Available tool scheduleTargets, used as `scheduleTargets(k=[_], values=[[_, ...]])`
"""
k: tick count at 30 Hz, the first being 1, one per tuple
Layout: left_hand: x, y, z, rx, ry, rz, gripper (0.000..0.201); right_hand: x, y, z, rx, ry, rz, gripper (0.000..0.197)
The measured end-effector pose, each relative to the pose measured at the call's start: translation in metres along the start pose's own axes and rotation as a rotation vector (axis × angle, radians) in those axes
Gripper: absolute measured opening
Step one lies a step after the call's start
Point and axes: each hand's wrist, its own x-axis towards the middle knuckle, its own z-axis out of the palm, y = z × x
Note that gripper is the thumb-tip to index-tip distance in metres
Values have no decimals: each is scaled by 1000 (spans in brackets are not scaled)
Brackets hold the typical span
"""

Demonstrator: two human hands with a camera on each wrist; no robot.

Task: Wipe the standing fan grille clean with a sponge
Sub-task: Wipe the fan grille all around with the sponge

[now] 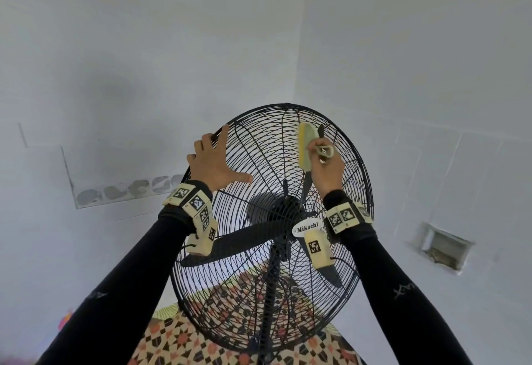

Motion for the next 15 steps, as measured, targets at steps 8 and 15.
scheduleTargets(k=[8,15], values=[[0,1,1,-1,0,4,147,9,-16,-17,-321,-200,-175,19],[-2,4,-1,20,3,2,146,23,-23,-21,-346,1,-24,26]])
